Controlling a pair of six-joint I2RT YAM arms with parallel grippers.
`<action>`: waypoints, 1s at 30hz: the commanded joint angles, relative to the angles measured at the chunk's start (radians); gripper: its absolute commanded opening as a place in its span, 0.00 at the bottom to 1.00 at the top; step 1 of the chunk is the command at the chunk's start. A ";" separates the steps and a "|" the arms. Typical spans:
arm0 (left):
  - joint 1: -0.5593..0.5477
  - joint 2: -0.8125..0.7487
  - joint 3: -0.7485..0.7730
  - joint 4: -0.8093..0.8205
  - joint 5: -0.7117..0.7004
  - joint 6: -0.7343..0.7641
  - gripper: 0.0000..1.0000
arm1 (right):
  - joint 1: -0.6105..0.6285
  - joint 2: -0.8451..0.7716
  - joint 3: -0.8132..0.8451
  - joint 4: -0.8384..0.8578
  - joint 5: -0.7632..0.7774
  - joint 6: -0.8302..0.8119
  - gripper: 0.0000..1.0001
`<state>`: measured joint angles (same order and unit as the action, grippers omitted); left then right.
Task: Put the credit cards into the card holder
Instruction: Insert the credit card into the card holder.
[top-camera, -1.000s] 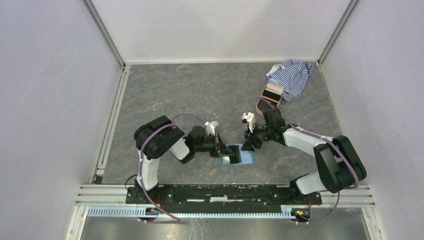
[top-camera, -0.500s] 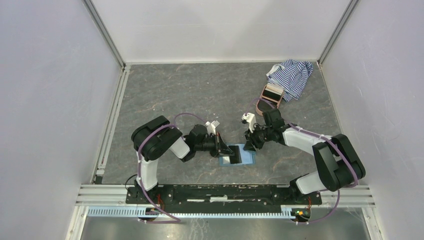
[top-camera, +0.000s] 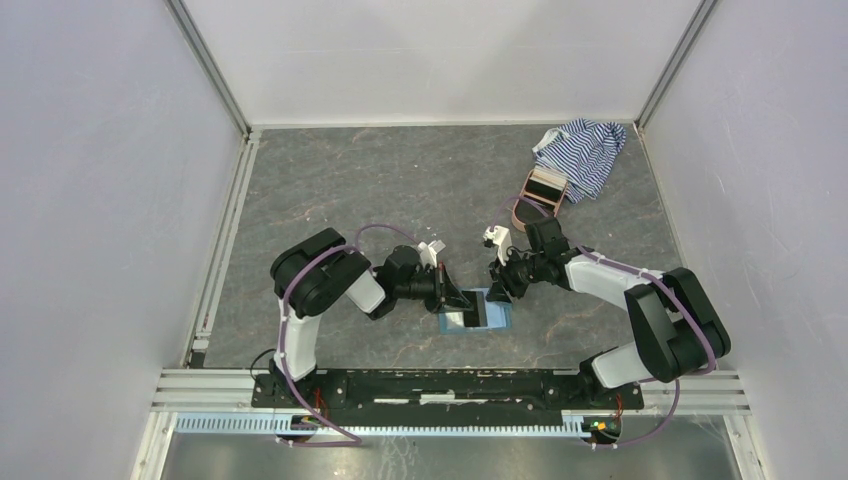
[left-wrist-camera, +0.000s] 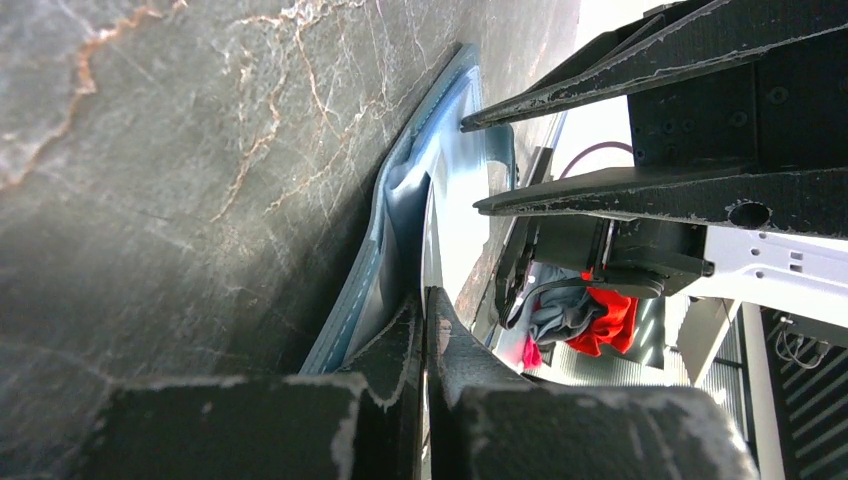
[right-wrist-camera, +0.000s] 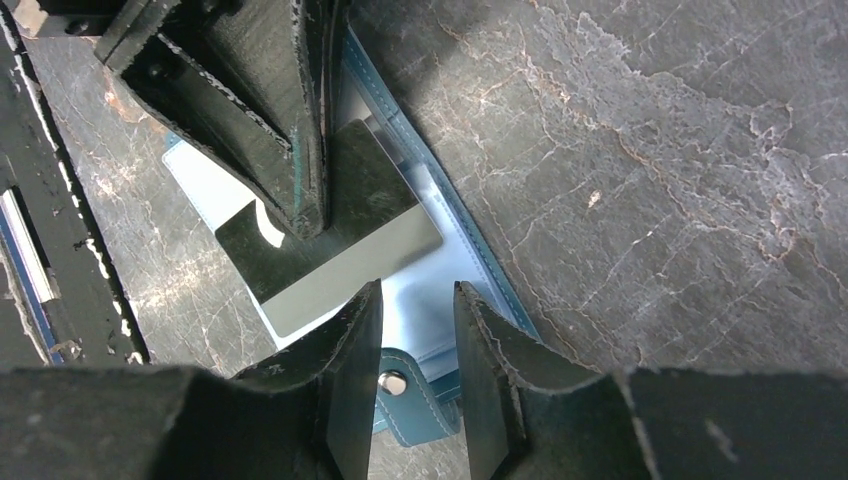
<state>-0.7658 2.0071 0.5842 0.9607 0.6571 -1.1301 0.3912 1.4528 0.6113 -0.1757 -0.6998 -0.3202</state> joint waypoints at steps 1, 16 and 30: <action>-0.007 0.042 0.012 -0.030 -0.012 -0.016 0.02 | 0.005 -0.027 0.021 0.007 -0.032 -0.019 0.39; -0.008 -0.156 0.061 -0.471 -0.159 0.183 0.42 | 0.005 -0.023 0.027 0.001 -0.020 -0.023 0.39; -0.026 -0.262 0.142 -0.745 -0.261 0.277 0.44 | 0.005 -0.010 0.028 -0.002 -0.022 -0.020 0.39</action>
<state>-0.7815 1.7786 0.6949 0.3790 0.4870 -0.9470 0.3927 1.4517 0.6113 -0.1825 -0.7097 -0.3241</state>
